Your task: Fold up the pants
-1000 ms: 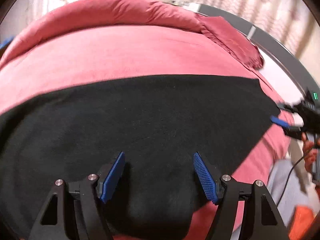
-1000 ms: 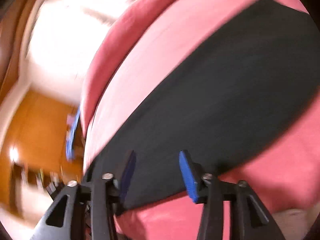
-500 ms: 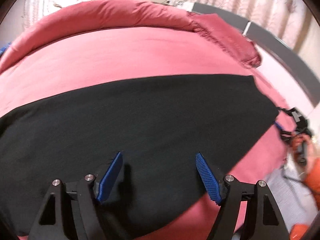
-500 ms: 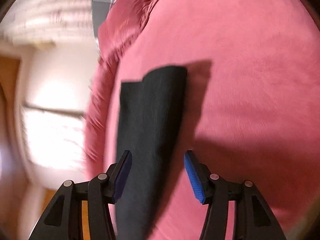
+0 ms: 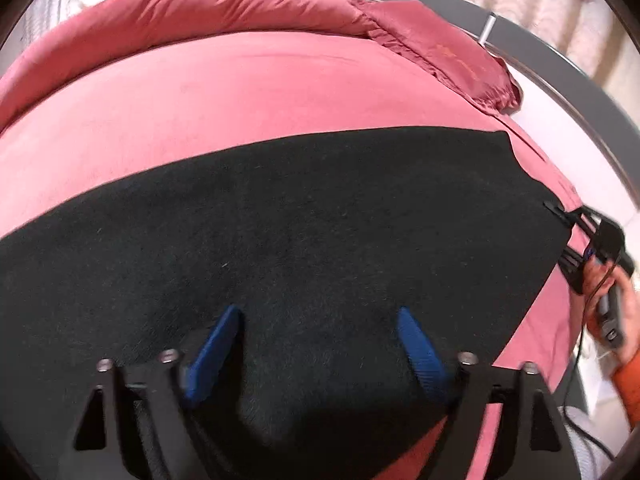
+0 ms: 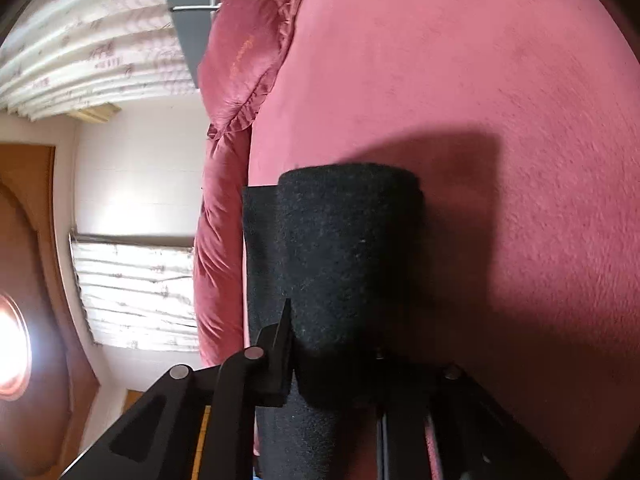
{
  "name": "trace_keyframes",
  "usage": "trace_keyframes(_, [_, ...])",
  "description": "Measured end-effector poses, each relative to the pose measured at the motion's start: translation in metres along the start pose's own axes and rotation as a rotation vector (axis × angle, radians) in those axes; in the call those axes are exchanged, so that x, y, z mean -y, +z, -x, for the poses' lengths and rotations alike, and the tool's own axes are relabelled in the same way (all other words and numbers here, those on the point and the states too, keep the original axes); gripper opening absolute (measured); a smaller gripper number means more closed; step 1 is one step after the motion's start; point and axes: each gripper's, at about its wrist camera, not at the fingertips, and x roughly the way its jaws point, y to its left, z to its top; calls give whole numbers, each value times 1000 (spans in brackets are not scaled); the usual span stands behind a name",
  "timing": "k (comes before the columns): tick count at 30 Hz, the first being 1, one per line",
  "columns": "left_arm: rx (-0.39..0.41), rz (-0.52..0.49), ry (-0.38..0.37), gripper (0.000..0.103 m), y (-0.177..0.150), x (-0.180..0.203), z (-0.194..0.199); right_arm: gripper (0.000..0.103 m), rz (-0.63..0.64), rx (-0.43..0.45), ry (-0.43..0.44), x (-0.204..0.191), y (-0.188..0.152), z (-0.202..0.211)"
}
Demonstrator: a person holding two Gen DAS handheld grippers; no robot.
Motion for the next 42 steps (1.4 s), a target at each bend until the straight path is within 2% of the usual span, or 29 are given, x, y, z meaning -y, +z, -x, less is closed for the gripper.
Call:
trace_keyframes(3, [-14,-45,4,90,-1,5,5,12,8,3,7,-14,0,2])
trace_keyframes(5, [0,-13,-8,90,-2,1,10,12,47,4,7,-31,-2,4])
trace_keyframes(8, [29,87,-37,90,-13,-26,33,11,112,2,-28,-66,-7,2])
trace_keyframes(12, [88,266,-83,90,-33,-65,60,11,302,-14,-89,-126,-29,-11])
trace_keyframes(15, [116,359,-93,90,-50,-91,75,12,481,-50,-107,-172,-62,-28])
trace_keyframes(17, [124,411,-97,90,-56,-106,83,12,551,-84,-97,-192,-83,-38])
trace_keyframes(23, [179,535,-82,90,-78,-143,104,12,815,-265,-66,-238,-182,-80])
trace_keyframes(29, [240,583,-68,90,-90,-167,124,12,1131,-554,-28,-234,-315,-118])
trace_keyframes(30, [249,586,-60,90,-92,-170,126,12,1187,-625,-39,-223,-342,-127])
trace_keyframes(31, [254,591,-40,90,-94,-173,129,13,1212,-661,-50,-217,-353,-135])
trace_keyframes(33, [244,598,-19,90,-99,-178,130,21,1279,-729,-126,-187,-386,-146])
trace_keyframes(35, [228,610,-18,90,-104,-182,129,28,1282,-769,-189,-163,-395,-160])
trace_keyframes(37, [226,610,-32,90,-107,-184,130,33,1240,-747,-162,-156,-388,-159])
trace_keyframes(38, [226,607,-37,90,-108,-184,131,39,1210,-752,-143,-158,-382,-156])
trace_keyframes(42, [234,625,-86,92,-105,-184,131,40,1077,-825,-91,-166,-353,-130])
